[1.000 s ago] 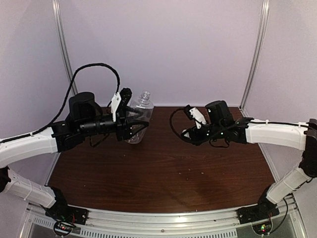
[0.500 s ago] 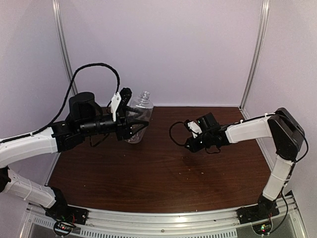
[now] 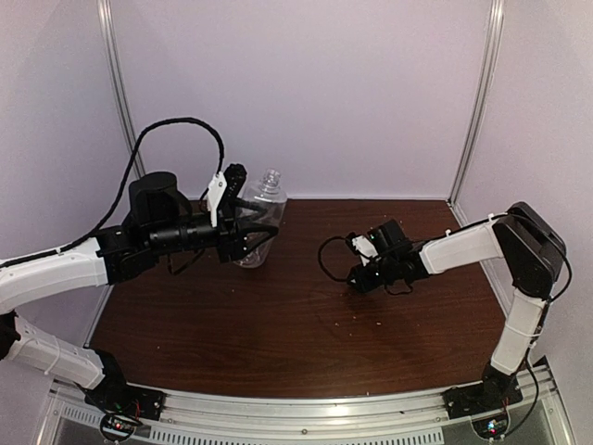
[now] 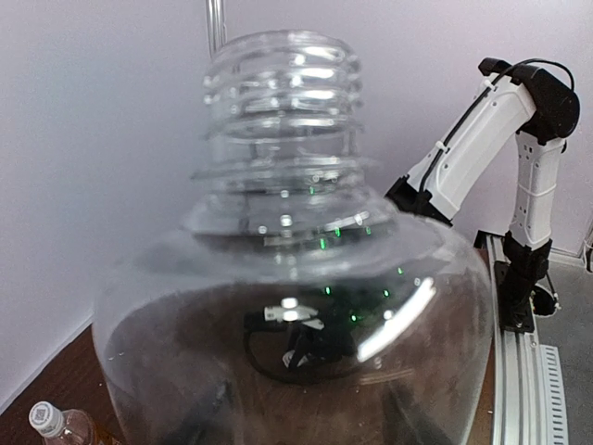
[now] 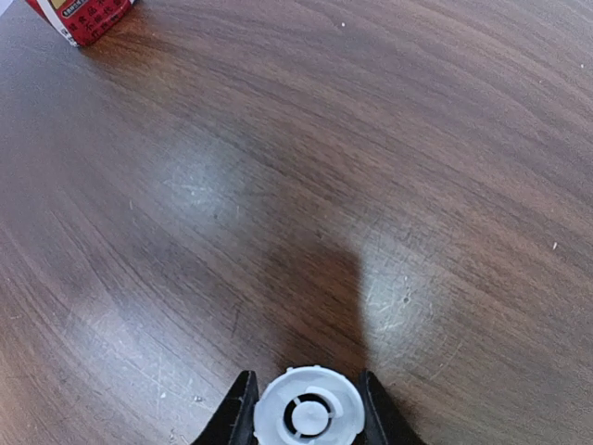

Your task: Unscrew the bottle caps

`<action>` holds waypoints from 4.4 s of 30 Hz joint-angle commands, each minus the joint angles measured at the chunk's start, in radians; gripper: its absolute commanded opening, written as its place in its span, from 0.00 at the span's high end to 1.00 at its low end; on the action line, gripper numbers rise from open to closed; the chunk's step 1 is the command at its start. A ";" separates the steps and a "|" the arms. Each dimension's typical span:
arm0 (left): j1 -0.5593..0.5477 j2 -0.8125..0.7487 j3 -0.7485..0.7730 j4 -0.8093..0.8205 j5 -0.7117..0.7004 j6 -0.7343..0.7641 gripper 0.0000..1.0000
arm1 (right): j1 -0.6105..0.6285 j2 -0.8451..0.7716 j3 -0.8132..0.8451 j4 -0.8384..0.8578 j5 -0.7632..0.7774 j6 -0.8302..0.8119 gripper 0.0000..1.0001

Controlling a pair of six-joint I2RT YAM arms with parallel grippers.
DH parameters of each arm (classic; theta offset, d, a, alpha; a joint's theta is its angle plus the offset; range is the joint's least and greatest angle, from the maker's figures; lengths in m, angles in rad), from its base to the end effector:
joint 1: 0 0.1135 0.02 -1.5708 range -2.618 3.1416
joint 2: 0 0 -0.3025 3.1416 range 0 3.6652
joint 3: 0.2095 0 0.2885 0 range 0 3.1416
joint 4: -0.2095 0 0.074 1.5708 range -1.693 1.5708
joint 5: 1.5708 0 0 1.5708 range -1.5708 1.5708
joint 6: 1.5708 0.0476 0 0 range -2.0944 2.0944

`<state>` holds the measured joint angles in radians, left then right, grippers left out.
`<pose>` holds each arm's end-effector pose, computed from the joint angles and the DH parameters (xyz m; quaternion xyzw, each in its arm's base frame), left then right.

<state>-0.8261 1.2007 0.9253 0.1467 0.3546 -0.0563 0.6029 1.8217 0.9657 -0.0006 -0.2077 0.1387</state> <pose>0.2021 -0.2436 0.3613 0.3855 0.6415 -0.3973 0.5310 0.3275 0.2374 0.1416 -0.2496 0.8985 0.2165 0.2889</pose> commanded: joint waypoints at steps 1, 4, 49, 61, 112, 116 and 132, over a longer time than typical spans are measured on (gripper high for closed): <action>0.004 -0.001 0.035 0.009 -0.005 0.016 0.66 | -0.008 0.000 -0.036 0.037 0.015 0.012 0.75; 0.004 0.001 0.036 0.009 -0.002 0.016 0.66 | -0.009 -0.005 -0.052 0.041 0.020 0.014 0.73; 0.004 0.044 0.034 0.050 0.145 0.020 0.59 | 0.207 -0.435 0.530 -0.324 -0.456 0.067 0.01; 0.005 0.051 0.036 0.048 0.160 0.013 0.58 | 0.305 -0.253 0.705 -0.372 -0.400 0.059 0.25; 0.004 -0.022 0.060 -0.094 -0.292 -0.023 0.02 | 0.152 -0.172 0.491 -0.327 0.150 -0.023 1.00; 0.004 -0.007 0.076 -0.119 -0.297 -0.027 0.02 | 0.145 -0.115 0.490 -0.300 0.191 -0.030 1.00; 0.006 0.026 0.087 -0.134 -0.327 -0.039 0.02 | 0.127 -0.004 0.418 -0.212 0.217 -0.045 0.99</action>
<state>-0.8253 1.2152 0.9764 -0.0113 0.0433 -0.0841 0.7403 1.8050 1.4132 -0.2588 -0.0074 0.0998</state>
